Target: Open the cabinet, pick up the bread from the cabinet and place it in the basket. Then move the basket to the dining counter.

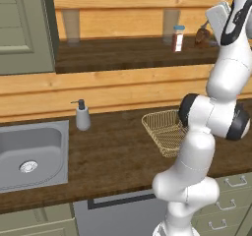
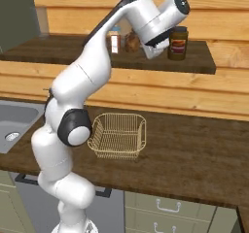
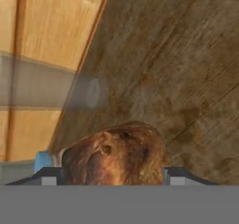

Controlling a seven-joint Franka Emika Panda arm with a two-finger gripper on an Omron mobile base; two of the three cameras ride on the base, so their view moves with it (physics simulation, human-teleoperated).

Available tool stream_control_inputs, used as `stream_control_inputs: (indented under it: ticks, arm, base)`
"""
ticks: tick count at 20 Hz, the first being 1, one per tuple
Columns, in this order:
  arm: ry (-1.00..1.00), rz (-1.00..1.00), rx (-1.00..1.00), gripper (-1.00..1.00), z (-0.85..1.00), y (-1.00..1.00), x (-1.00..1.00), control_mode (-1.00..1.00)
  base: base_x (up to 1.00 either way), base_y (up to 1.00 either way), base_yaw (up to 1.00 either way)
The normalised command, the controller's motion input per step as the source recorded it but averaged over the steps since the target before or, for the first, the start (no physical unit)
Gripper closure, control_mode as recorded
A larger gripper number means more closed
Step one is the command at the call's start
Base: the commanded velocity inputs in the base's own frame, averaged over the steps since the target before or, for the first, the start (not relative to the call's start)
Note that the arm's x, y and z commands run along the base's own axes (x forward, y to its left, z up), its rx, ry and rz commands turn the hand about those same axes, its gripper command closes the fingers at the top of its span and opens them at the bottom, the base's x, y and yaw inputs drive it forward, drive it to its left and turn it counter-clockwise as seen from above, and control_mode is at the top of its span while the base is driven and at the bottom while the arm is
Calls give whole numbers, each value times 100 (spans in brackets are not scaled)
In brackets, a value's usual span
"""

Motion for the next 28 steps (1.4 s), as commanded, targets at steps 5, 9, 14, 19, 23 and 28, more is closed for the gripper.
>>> stream_control_inputs:
  ticks: [5,9,14,19,23,28]
  arm:
    - [-7,0,-15,100,-71,39,-100,-100]
    - [-3,0,-15,100,-61,36,-100,-100]
    - [2,0,-16,100,-86,27,-100,-100]
    - [15,0,-18,100,-100,23,-46,-100]
    - [12,1,-13,100,-100,6,38,-100]
    - [2,1,-8,100,-46,0,76,-100]
  base:
    - [0,0,0]
    - [0,0,0]
    - [0,0,0]
    - [0,0,0]
    - [0,0,0]
    - [0,0,0]
